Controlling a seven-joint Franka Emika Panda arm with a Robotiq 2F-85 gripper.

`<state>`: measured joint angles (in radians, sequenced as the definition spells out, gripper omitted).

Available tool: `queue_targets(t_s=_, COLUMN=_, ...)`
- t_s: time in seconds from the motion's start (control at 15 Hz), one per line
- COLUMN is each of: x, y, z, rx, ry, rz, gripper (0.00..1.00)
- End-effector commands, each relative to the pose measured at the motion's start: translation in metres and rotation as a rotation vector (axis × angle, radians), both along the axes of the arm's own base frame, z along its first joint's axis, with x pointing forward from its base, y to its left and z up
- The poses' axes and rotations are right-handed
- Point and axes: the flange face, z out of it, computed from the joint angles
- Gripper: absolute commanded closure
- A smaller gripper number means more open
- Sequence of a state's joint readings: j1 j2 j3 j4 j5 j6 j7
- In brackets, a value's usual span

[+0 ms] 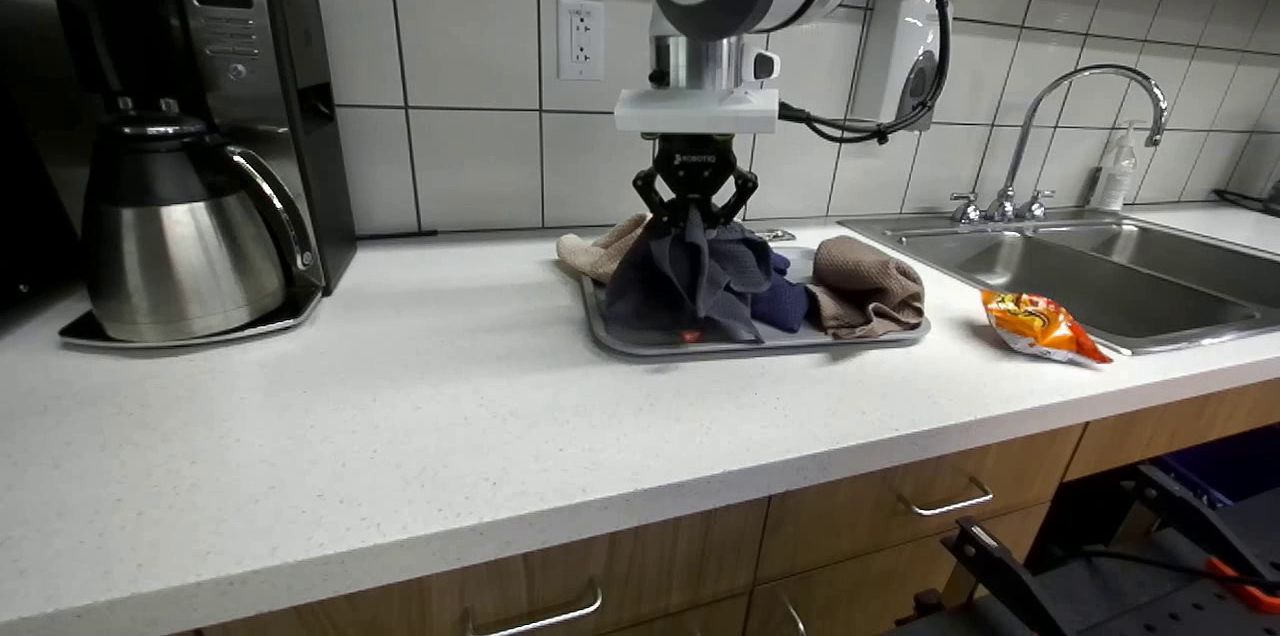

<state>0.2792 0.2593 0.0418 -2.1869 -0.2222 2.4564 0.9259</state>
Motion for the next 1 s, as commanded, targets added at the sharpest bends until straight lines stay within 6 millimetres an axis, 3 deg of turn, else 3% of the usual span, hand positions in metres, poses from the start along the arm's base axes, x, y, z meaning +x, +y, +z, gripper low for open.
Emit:
queue_targets(t_s=0.0, x=-0.012, y=-0.003, z=0.044, rx=-0.004, ry=-0.019, rz=0.032, gripper=0.97)
queue_targets(t_s=0.4, x=-0.021, y=0.019, z=0.087, rx=0.008, ry=-0.057, rz=0.117, gripper=0.97)
queue_targets(t_s=0.93, x=-0.04, y=0.089, z=0.107, rx=0.024, ry=-0.074, rz=0.23, gripper=0.97)
